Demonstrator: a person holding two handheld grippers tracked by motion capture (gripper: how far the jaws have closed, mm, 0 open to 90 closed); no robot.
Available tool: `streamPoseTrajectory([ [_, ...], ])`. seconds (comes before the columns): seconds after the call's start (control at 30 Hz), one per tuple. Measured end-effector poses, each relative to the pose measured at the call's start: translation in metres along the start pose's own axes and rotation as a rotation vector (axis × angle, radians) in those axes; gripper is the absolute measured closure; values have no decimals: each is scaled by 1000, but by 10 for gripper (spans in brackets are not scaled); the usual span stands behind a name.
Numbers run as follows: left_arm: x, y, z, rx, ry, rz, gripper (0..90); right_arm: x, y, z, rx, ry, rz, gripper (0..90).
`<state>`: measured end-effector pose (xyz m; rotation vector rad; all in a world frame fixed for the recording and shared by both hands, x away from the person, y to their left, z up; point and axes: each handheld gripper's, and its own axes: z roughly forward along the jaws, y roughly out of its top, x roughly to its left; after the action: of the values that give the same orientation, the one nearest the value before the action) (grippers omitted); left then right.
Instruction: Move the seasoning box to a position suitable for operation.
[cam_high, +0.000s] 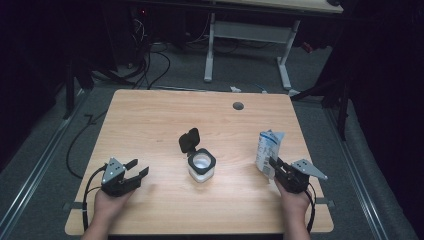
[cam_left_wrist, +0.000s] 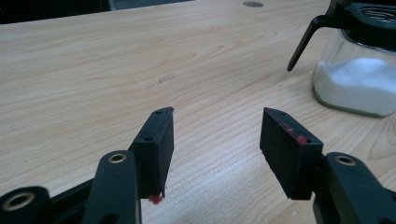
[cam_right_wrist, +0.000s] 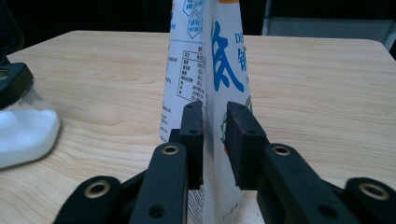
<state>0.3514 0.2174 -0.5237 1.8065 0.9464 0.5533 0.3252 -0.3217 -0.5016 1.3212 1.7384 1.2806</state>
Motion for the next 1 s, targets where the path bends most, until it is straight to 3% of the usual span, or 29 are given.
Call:
streamPoseTrajectory([
  [0.63, 1, 0, 0, 3, 0, 2, 453, 7, 0, 3, 19, -23, 0, 538],
  [1.0, 0, 1, 1, 4, -3, 3, 453, 11, -1, 1, 26, -41, -8, 468],
])
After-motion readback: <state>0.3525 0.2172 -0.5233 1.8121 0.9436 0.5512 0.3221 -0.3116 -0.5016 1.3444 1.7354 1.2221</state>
